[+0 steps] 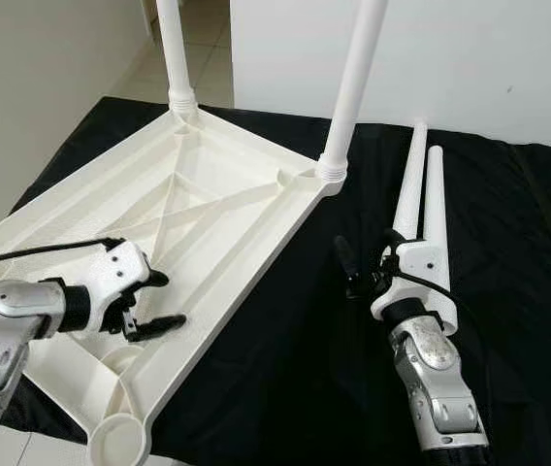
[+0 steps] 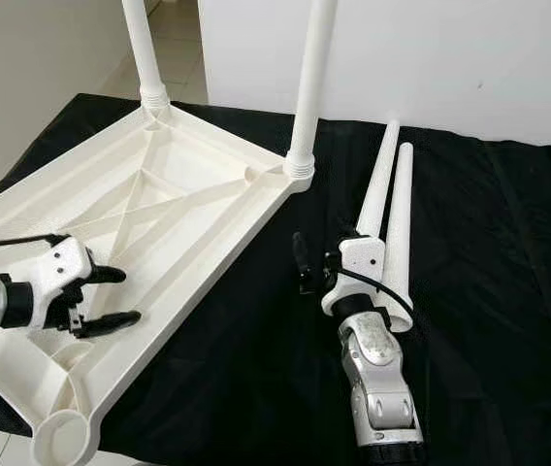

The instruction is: Building children table

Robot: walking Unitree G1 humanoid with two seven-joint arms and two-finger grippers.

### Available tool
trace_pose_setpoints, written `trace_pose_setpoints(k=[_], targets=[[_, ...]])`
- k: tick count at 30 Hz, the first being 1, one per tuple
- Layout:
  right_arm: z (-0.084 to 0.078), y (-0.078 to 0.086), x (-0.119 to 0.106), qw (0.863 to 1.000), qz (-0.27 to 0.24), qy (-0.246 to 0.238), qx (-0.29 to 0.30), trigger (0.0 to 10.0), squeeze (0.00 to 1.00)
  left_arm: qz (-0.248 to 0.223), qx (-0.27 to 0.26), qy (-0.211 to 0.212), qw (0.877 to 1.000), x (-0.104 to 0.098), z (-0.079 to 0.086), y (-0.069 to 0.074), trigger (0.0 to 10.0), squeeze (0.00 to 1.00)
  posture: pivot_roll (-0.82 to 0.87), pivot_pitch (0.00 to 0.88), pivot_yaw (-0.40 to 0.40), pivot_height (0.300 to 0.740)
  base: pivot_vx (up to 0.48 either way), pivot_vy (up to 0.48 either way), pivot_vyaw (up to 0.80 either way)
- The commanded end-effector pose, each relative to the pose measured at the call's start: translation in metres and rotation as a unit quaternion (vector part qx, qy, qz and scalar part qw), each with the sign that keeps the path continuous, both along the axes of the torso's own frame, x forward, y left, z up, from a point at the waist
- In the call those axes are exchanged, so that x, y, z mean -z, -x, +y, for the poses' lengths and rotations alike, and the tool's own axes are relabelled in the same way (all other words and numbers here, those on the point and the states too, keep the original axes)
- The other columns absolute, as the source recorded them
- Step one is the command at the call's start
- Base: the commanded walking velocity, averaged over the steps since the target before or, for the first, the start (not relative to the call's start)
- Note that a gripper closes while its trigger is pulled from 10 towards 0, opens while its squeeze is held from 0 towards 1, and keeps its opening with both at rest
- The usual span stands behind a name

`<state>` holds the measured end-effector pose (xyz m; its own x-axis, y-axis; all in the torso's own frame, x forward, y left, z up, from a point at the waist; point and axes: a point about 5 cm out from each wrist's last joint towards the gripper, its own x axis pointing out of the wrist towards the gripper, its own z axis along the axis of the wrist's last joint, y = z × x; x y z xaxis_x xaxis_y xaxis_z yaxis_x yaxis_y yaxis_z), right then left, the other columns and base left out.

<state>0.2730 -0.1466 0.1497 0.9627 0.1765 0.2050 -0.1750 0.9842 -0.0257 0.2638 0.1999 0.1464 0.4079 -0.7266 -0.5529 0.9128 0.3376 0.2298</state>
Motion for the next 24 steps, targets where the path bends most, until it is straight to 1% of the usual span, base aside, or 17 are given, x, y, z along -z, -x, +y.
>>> trace_pose_setpoints(k=[1,2,4,6,8,10,14,17,18,19,20,21,23,24], targets=[[0.003,-0.003,0.001,1.000,0.001,-0.005,-0.004,10.0,0.00,0.034,0.023,-0.017,0.999,0.025,-0.019,0.008,10.0,0.00,-0.01,0.078,-0.017,0.740,0.000,0.000,0.00],[0.004,-0.005,-0.001,1.000,-0.002,-0.006,-0.004,10.0,0.00,0.030,0.034,-0.012,0.999,0.031,-0.034,0.007,10.0,0.00,-0.01,0.074,-0.017,0.740,0.000,0.000,0.00],[0.004,-0.007,-0.002,1.000,-0.004,-0.006,-0.005,10.0,0.00,0.026,0.046,0.001,0.999,0.033,-0.053,0.006,10.0,0.00,-0.01,0.074,-0.015,0.740,0.000,0.000,0.00],[0.004,-0.007,-0.002,1.000,-0.004,-0.006,-0.005,10.0,0.00,0.026,0.046,0.001,0.999,0.033,-0.053,0.006,10.0,0.00,-0.01,0.074,-0.015,0.740,0.000,0.000,0.00],[0.005,-0.007,-0.003,1.000,-0.006,-0.007,-0.006,10.0,0.00,0.023,0.063,0.023,0.997,0.033,-0.074,0.007,10.0,0.00,-0.02,0.076,-0.013,0.740,0.000,0.000,0.00],[0.005,-0.007,-0.002,1.000,-0.006,-0.007,-0.007,10.0,0.00,0.023,0.073,0.040,0.996,0.032,-0.087,0.008,10.0,0.00,-0.02,0.080,-0.008,0.740,0.000,0.000,0.00],[0.006,-0.006,-0.002,1.000,-0.005,-0.008,-0.006,10.0,0.00,0.020,0.079,0.054,0.995,0.030,-0.097,0.009,10.0,0.00,-0.02,0.085,-0.007,0.740,0.000,0.000,0.00],[0.006,-0.006,0.000,1.000,-0.002,-0.010,-0.005,10.0,0.00,-0.002,0.086,0.081,0.993,0.025,-0.116,0.007,10.0,0.00,-0.02,0.090,-0.004,0.740,0.000,0.000,0.00],[0.006,-0.006,0.000,1.000,-0.002,-0.010,-0.005,10.0,0.00,-0.002,0.086,0.081,0.993,0.025,-0.116,0.007,10.0,0.00,-0.02,0.090,-0.004,0.740,0.000,0.000,0.00],[0.006,-0.006,0.000,1.000,-0.002,-0.010,-0.005,10.0,0.00,-0.008,0.087,0.089,0.992,0.024,-0.122,0.006,10.0,0.00,-0.02,0.091,-0.003,0.740,0.000,0.000,0.00],[0.006,-0.006,0.000,1.000,-0.002,-0.010,-0.005,10.0,0.00,-0.008,0.087,0.089,0.992,0.024,-0.122,0.006,10.0,0.00,-0.02,0.091,-0.003,0.740,0.000,0.000,0.00],[0.007,-0.006,0.000,1.000,-0.003,-0.011,-0.005,10.0,0.00,-0.011,0.085,0.093,0.992,0.023,-0.127,0.005,10.0,0.00,-0.03,0.092,-0.002,0.740,0.000,0.000,0.00],[0.008,-0.007,-0.001,1.000,-0.003,-0.012,-0.005,10.0,0.00,-0.028,0.060,0.096,0.993,0.022,-0.137,-0.003,10.0,0.00,-0.03,0.092,-0.001,0.740,0.000,0.000,0.00],[0.008,-0.007,-0.001,1.000,-0.003,-0.012,-0.005,10.0,0.00,-0.028,0.060,0.096,0.993,0.022,-0.137,-0.003,10.0,0.00,-0.03,0.092,-0.001,0.740,0.000,0.000,0.00]])
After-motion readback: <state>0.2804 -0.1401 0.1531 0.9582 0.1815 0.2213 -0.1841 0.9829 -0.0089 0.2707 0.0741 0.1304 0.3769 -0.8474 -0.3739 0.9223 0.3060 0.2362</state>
